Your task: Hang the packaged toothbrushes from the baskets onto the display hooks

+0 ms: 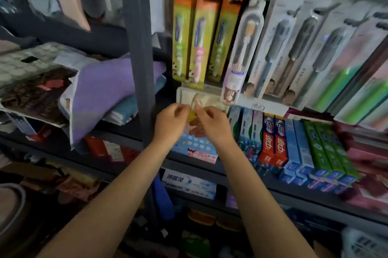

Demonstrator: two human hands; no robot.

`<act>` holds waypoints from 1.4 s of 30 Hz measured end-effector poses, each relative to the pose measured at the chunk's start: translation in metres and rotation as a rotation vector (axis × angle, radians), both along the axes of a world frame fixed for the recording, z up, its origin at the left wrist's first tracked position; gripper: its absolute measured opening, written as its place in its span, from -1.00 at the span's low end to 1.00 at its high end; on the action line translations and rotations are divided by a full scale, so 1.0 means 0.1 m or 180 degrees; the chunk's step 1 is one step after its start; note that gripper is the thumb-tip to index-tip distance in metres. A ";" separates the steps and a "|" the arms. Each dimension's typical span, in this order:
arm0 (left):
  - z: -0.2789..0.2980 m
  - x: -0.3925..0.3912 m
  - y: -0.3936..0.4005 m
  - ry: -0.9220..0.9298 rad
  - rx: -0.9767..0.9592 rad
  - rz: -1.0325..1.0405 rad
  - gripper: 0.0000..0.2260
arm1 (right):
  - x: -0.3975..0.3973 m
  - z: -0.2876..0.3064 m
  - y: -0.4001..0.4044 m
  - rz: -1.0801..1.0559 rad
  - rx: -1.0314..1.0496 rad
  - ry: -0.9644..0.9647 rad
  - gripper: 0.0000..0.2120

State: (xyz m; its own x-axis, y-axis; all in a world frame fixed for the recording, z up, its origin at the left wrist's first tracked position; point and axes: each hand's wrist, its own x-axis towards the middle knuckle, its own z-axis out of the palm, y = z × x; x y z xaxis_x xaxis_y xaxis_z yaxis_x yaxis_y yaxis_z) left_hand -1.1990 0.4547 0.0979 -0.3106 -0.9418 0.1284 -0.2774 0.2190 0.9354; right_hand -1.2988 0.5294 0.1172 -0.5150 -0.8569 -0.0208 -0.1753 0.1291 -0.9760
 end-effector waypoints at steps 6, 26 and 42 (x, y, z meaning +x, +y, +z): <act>-0.96 0.42 0.73 -0.1128 -0.0800 -0.0814 -0.77 | 0.10 -0.88 1.15 -0.0275 0.0750 0.1606 -0.83; -1.45 -0.80 5.81 -0.1751 -0.1828 -0.2732 -0.52 | -0.56 -1.62 6.81 -0.1623 0.1402 0.2704 -0.64; -1.88 -3.10 8.04 -0.1709 -0.2078 -0.3428 -0.48 | -2.63 -2.00 9.02 -0.2211 0.1647 0.2421 -0.62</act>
State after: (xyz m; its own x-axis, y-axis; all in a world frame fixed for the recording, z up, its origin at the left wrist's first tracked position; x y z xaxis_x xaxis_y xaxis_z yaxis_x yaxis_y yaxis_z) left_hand -1.5093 1.2588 -0.0899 -0.9962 -0.0199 0.0844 0.0167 0.9110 0.4122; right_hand -1.5617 1.4310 -0.0829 -0.9027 -0.3630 0.2311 -0.4299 0.7825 -0.4505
